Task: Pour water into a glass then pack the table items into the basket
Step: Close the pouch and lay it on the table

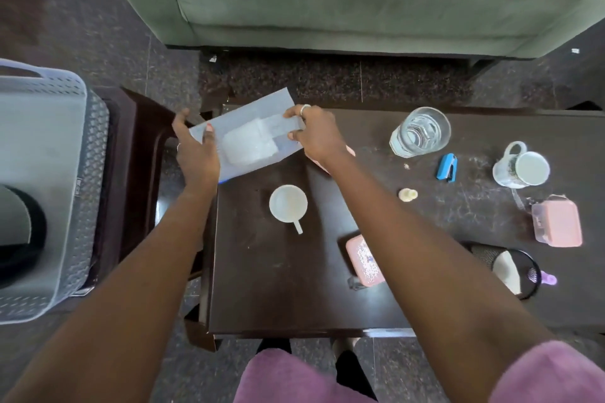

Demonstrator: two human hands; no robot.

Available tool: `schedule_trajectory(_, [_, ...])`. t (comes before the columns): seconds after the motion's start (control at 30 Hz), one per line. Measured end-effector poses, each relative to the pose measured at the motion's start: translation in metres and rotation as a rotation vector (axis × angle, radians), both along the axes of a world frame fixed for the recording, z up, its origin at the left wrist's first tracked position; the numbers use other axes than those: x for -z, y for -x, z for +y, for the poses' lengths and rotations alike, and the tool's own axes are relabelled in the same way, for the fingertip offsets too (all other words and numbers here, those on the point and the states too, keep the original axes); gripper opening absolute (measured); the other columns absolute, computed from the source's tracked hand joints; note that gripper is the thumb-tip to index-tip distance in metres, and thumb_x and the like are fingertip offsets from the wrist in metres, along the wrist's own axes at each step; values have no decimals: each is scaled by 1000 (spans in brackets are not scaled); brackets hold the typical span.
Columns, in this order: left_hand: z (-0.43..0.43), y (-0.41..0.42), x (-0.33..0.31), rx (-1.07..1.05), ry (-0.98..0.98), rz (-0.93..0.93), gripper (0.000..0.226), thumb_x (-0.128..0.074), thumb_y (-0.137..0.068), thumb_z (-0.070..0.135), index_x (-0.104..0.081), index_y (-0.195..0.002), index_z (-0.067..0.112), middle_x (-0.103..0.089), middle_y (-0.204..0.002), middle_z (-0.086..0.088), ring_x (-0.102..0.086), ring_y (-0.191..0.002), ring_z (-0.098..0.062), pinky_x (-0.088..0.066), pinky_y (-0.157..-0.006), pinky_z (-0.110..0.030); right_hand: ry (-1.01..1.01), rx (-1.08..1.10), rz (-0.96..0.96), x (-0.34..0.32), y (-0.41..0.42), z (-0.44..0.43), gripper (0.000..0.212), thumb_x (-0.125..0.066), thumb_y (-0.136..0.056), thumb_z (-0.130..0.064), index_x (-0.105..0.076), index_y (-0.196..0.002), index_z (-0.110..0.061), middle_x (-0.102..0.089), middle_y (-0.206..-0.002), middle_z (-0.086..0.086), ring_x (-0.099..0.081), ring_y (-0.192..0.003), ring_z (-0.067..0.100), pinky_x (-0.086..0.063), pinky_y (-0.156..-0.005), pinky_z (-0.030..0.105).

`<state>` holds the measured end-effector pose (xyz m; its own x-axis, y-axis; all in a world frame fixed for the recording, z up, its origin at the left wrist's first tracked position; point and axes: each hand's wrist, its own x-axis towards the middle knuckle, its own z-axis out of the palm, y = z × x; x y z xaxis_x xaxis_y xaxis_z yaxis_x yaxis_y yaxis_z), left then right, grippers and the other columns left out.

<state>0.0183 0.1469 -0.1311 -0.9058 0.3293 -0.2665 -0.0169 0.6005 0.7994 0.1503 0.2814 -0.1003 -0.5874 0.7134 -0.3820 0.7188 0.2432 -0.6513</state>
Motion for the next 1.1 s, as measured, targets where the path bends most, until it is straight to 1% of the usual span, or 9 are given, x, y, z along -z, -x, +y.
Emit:
schedule_trajectory(0.2, [-6, -4, 26, 187, 271, -145, 86, -70, -74, 51, -26, -144, 27, -12, -148, -19, -33, -131, -33, -32, -109, -35, -86, -131, -139, 28, 29, -5, 51, -41, -89, 9, -49, -134, -13, -46, -137, 17, -47, -124, 33, -39, -103, 39])
schedule_trajectory(0.33, [-8, -10, 40, 291, 515, -182, 97, -73, -69, 54, -20, -146, 27, 4, -154, -14, -18, -138, -36, -26, -113, -49, -96, -159, -226, 42, 29, -6, 50, -42, -89, 10, -46, -136, -7, -40, -140, 18, -42, -128, 33, -38, -107, 38])
schedule_trajectory(0.43, [-6, -14, 42, 293, 542, -121, 97, -73, -69, 54, -19, -146, 29, 0, -154, -9, -18, -137, -37, -24, -109, -55, -76, -19, -154, 44, 24, -13, 49, -49, -90, 6, -44, -137, -6, -35, -148, 13, -40, -133, 30, -38, -105, 32])
schedule_trajectory(0.53, [2, -23, 36, 310, 514, 43, 91, -71, -71, 53, -23, -144, 31, -7, -154, -5, -23, -134, -36, -23, -106, -55, -142, 46, -80, 42, 11, -16, 42, -52, -89, 6, -51, -130, -3, -36, -148, 13, -39, -133, 29, -41, -101, 34])
schedule_trajectory(0.7, [29, -56, 17, 379, 362, 199, 75, -66, -79, 45, -29, -143, 32, -18, -152, -4, -25, -134, -31, -24, -105, -51, -249, 149, -11, 33, -20, -22, 28, -55, -90, -3, -61, -117, -2, -41, -144, 13, -41, -131, 27, -41, -103, 36])
schedule_trajectory(0.8, [47, -98, 4, 532, 271, 230, 68, -64, -82, 35, -31, -142, 31, -20, -152, -5, -24, -135, -32, -22, -106, -52, -274, 254, 15, 23, -50, -23, 28, -53, -90, -4, -60, -117, -1, -45, -138, 16, -41, -127, 30, -36, -101, 32])
schedule_trajectory(0.97, [69, -185, -11, 775, 214, 283, 61, -61, -83, 34, -36, -138, 37, -25, -151, -1, -22, -137, -28, -21, -105, -54, -371, 485, -56, 9, -130, -26, 34, -56, -83, 0, -63, -116, 1, -51, -132, 22, -43, -123, 38, -28, -105, 35])
schedule_trajectory(1.03, [73, -222, -13, 828, 202, 247, 61, -61, -82, 35, -36, -138, 37, -24, -151, -1, -22, -136, -27, -21, -105, -52, -313, 651, -96, 8, -168, -30, 35, -55, -87, -6, -59, -122, -3, -45, -139, 17, -36, -129, 36, -21, -107, 32])
schedule_trajectory(1.1, [74, -254, -14, 857, 217, 222, 59, -60, -83, 36, -37, -138, 37, -24, -151, 0, -24, -135, -28, -23, -104, -50, -318, 702, -214, 13, -203, -33, 36, -57, -87, -11, -58, -123, -9, -39, -144, 15, -31, -131, 36, -19, -109, 38])
